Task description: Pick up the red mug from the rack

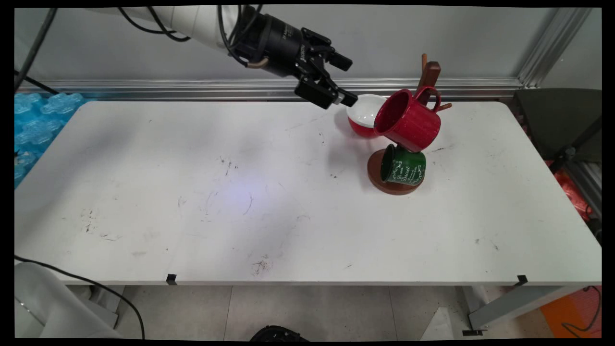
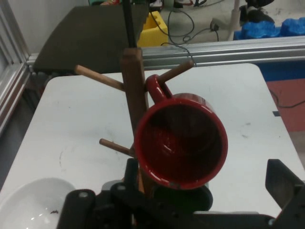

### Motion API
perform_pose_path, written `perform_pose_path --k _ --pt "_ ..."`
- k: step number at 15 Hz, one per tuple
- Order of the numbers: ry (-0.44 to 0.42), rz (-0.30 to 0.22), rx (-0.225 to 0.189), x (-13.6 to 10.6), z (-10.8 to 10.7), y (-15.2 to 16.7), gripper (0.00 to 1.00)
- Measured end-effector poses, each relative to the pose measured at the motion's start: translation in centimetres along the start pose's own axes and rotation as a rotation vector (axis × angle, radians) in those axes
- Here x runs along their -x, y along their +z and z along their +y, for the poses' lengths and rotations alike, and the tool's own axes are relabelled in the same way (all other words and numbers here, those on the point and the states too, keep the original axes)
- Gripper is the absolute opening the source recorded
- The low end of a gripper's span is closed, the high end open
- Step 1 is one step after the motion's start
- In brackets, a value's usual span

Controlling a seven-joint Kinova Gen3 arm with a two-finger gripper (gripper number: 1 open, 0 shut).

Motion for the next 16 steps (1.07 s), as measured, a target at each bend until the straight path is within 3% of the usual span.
perform_pose_path --k 7,16 --pt "-0.038 0.021 0.004 -0.2 0.6 2.2 1.00" --pt "-0.169 0.003 0.008 0.6 0.9 5.3 1.00"
